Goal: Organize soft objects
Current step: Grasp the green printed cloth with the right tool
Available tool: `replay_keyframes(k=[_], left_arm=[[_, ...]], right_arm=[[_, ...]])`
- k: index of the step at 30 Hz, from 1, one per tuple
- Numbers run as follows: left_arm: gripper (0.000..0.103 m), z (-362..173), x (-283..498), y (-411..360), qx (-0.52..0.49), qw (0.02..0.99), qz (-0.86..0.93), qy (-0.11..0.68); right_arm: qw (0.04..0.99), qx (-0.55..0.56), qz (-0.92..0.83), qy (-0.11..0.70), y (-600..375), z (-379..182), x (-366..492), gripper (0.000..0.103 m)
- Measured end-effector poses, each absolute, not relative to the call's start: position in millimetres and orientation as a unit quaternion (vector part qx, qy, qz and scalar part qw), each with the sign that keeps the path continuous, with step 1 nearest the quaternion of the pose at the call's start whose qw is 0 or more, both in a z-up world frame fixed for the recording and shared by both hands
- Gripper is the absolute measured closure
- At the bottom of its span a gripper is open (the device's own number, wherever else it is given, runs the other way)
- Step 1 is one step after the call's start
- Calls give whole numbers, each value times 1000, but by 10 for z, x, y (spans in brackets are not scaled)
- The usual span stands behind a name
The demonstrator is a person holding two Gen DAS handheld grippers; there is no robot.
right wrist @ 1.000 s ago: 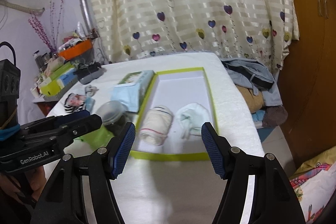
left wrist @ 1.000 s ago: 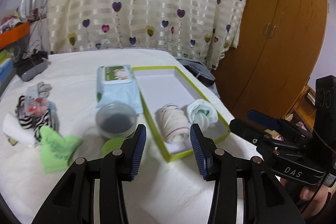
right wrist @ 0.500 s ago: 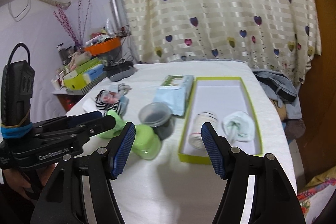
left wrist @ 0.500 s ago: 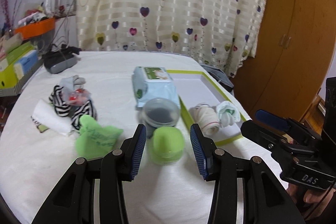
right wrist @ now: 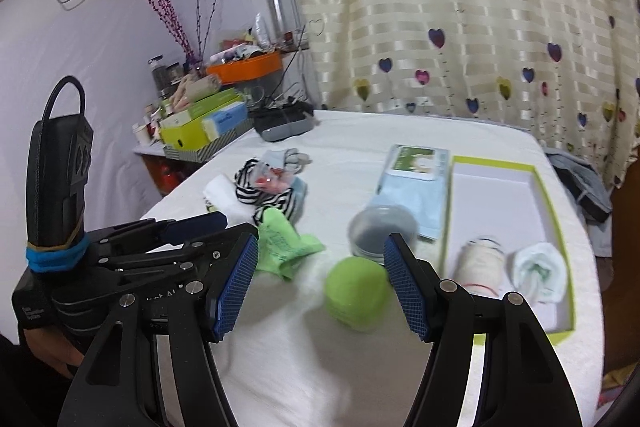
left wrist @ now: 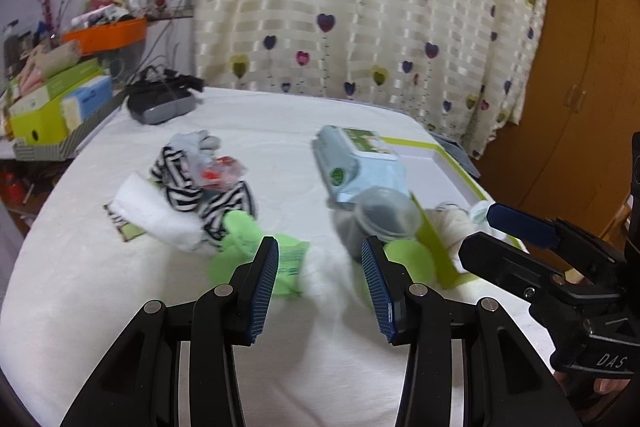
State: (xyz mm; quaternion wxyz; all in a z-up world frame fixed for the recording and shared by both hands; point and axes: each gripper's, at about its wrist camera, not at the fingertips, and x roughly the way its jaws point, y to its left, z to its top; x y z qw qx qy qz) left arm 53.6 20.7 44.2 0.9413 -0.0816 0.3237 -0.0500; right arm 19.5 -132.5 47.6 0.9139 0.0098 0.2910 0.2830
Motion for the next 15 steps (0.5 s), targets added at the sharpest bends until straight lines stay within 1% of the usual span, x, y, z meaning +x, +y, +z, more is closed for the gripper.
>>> replay_keyframes(k=[15], left_arm=[[60,269,603,802,-117,936,-7,332]], right_arm=[[889,-32,313,333,-745,244,461,37]])
